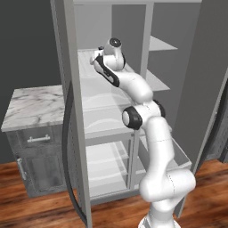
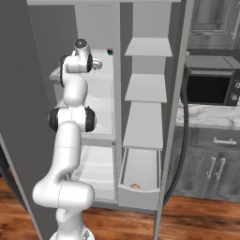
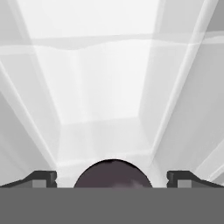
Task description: Take the eggplant and peach from the fridge shelf and place them in the freezer drawer to begin freezing them.
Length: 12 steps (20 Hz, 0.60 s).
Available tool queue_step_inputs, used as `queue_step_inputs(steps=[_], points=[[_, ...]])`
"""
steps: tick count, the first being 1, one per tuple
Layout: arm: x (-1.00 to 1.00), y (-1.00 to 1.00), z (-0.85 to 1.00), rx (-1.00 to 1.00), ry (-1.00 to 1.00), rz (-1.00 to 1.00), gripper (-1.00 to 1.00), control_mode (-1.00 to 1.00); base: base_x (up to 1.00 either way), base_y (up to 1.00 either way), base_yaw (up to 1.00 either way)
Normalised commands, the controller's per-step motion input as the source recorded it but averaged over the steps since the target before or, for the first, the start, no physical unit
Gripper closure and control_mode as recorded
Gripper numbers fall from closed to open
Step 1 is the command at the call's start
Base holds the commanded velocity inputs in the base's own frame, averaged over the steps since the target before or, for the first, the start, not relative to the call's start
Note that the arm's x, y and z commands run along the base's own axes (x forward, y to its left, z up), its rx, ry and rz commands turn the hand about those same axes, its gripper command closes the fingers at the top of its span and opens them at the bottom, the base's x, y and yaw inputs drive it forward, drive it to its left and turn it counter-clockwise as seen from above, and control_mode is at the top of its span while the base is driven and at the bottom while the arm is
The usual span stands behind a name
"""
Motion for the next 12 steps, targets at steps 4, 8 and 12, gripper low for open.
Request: queue_step_inputs(steps=[4, 8, 12], points=[[0.00, 0.00, 0.00, 0.00, 0.00, 0.00, 1.00, -1.00, 0.00, 0.00, 0.00], [0.00, 0.00, 0.00, 0.00, 0.00, 0.00, 1.00, -1.00, 0.00, 0.00, 0.00], [0.00, 0.00, 0.00, 0.00, 0.00, 0.00, 1.00, -1.00, 0.00, 0.00, 0.00]])
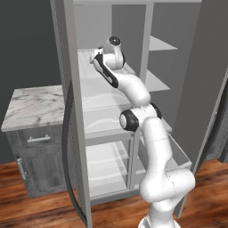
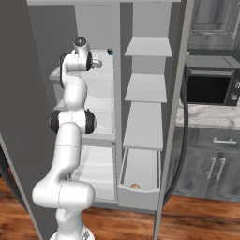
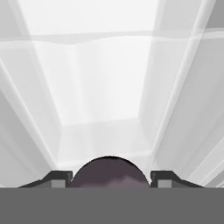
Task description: Take the eggplant and peach from the fridge shelf and place them in the freezer drawer to begin freezing them.
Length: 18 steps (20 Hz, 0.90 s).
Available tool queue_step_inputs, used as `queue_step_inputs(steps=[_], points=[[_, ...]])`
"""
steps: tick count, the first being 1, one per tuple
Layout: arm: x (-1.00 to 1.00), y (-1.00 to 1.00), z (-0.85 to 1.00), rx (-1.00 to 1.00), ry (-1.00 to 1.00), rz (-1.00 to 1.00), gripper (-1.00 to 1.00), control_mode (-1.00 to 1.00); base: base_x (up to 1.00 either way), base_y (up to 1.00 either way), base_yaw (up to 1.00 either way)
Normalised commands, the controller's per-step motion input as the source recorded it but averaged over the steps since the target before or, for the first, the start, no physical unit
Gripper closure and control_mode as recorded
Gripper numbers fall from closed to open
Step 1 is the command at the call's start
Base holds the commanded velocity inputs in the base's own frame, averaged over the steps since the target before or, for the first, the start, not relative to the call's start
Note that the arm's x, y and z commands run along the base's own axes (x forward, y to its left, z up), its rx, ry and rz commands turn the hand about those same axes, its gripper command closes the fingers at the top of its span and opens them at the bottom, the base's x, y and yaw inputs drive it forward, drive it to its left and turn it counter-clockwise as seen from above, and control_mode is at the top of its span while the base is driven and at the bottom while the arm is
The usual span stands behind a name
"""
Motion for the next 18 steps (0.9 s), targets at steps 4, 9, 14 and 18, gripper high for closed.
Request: queue_step_inputs(steps=[4, 9, 14, 18], points=[[0.00, 0.00, 0.00, 0.00, 0.00, 0.00, 1.00, -1.00, 0.00, 0.00, 0.00], [-0.01, 0.00, 0.00, 0.00, 0.00, 0.00, 1.00, -1.00, 0.00, 0.00, 0.00], [-0.09, 0.00, 0.00, 0.00, -0.03, 0.00, 1.00, -1.00, 0.00, 0.00, 0.00], [-0.12, 0.00, 0.00, 0.00, -0.09, 0.00, 1.00, -1.00, 0.00, 0.00, 0.00]])
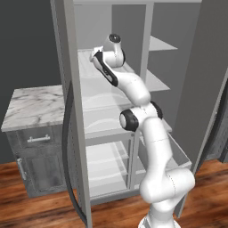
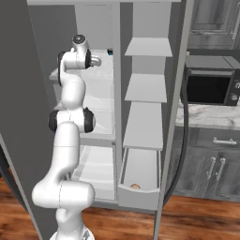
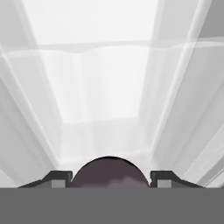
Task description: Take the eggplant and peach from the fridge shelf and place them in the freezer drawer to begin freezing them.
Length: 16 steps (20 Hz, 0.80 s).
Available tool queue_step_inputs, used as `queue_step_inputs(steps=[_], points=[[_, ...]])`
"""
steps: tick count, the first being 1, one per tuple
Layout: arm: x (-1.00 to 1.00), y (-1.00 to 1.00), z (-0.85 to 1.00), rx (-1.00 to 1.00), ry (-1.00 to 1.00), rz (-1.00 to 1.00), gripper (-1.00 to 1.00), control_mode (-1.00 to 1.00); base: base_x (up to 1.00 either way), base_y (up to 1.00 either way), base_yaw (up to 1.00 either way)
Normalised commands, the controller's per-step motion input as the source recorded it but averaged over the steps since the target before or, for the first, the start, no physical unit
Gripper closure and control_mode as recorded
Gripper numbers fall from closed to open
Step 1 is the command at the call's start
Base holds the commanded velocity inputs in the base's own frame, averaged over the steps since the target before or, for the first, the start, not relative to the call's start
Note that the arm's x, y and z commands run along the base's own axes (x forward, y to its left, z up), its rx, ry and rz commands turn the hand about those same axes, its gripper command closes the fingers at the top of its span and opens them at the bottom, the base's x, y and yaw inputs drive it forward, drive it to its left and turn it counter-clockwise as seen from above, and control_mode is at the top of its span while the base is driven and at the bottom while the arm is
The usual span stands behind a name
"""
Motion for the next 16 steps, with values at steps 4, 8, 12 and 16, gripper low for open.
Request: queue_step_inputs(steps=[4, 8, 12, 16], points=[[-0.17, 0.00, 0.00, 0.00, -0.13, 0.00, 1.00, -1.00, 0.00, 0.00, 0.00], [-0.23, 0.00, 0.00, 0.00, -0.16, 0.00, 1.00, -1.00, 0.00, 0.00, 0.00], [-0.38, 0.00, 0.00, 0.00, -0.20, 0.00, 1.00, -1.00, 0.00, 0.00, 0.00], [-0.60, 0.00, 0.00, 0.00, -0.22, 0.00, 1.00, -1.00, 0.00, 0.00, 0.00]])
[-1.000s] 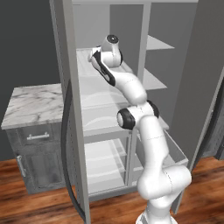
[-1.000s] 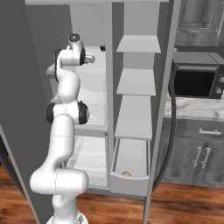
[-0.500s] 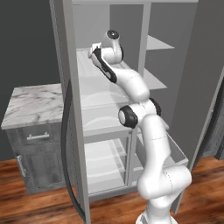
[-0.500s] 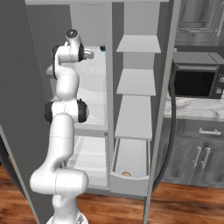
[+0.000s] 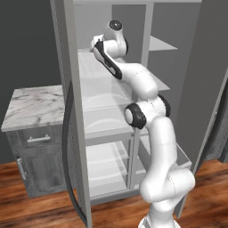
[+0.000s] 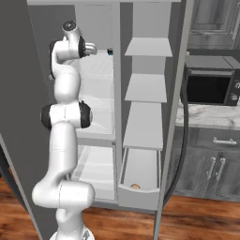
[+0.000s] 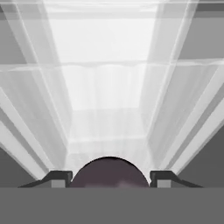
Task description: Take the eggplant and peach from the fridge shelf and place them in the freezer drawer to begin freezing them.
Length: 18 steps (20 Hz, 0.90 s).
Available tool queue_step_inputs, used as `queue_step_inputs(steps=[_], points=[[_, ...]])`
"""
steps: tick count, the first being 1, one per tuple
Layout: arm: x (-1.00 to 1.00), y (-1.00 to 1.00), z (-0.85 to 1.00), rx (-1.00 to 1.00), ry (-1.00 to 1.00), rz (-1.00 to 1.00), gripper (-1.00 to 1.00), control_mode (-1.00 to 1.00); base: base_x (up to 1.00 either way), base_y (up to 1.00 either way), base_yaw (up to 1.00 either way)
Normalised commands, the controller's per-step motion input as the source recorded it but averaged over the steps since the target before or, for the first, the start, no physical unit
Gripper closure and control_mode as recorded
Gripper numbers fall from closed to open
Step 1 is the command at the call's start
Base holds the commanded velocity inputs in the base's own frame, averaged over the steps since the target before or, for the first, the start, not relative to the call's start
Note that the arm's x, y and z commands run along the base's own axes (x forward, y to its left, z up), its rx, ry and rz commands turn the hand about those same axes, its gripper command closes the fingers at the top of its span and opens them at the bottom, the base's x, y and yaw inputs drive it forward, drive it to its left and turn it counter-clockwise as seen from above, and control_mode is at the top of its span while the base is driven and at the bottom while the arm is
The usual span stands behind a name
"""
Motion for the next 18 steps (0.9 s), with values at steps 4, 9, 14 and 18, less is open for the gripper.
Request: queue_step_inputs(steps=[4, 9, 14, 18], points=[[-0.87, 0.00, 0.00, 0.00, -0.26, 0.00, 1.00, -1.00, 0.00, 0.00, 0.00], [-1.00, -0.03, -0.16, 0.00, -0.29, 0.00, 1.00, -1.00, 0.00, 0.00, 0.00], [-1.00, -0.14, -0.49, 0.00, -0.33, 0.00, 1.00, -1.00, 0.00, 0.00, 0.00], [-1.00, -0.18, -0.09, 0.02, -0.28, 0.00, 1.00, -1.00, 0.00, 0.00, 0.00]])
